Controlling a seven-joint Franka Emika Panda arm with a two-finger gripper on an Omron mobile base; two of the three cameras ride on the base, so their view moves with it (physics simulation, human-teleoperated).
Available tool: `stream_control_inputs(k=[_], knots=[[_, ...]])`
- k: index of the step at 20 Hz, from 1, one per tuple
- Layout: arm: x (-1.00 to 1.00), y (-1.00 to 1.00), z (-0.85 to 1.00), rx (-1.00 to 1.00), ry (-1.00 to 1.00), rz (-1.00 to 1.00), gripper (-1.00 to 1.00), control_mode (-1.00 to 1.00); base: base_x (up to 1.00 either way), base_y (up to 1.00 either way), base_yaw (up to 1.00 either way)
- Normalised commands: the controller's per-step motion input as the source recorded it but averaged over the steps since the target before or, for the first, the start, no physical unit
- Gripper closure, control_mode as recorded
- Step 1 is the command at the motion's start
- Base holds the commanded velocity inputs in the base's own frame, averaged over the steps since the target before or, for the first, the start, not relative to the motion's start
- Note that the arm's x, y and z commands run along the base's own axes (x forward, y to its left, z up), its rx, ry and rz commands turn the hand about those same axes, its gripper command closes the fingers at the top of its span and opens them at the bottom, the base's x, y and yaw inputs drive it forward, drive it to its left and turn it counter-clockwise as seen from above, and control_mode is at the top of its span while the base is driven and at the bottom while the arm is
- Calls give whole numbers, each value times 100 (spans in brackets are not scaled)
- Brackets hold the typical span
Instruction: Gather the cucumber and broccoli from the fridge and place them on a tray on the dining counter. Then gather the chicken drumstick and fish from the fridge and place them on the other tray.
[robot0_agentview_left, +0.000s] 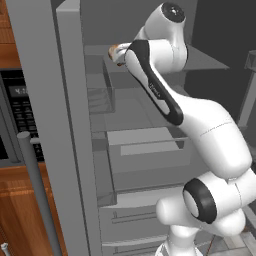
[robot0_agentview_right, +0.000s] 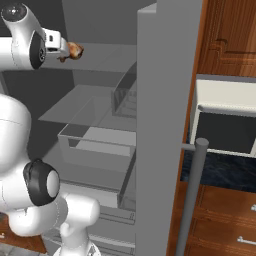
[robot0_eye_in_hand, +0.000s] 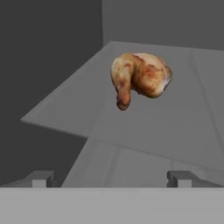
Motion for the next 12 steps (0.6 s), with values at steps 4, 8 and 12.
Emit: stream_control_inputs(k=[4, 8, 12], knots=[[32, 5, -11, 0, 4, -2, -100, -100, 0, 0, 0], [27, 0, -13, 0, 5, -7, -100, -100, 0, 0, 0], [36, 0, -10, 0, 5, -8, -100, -100, 0, 0, 0]])
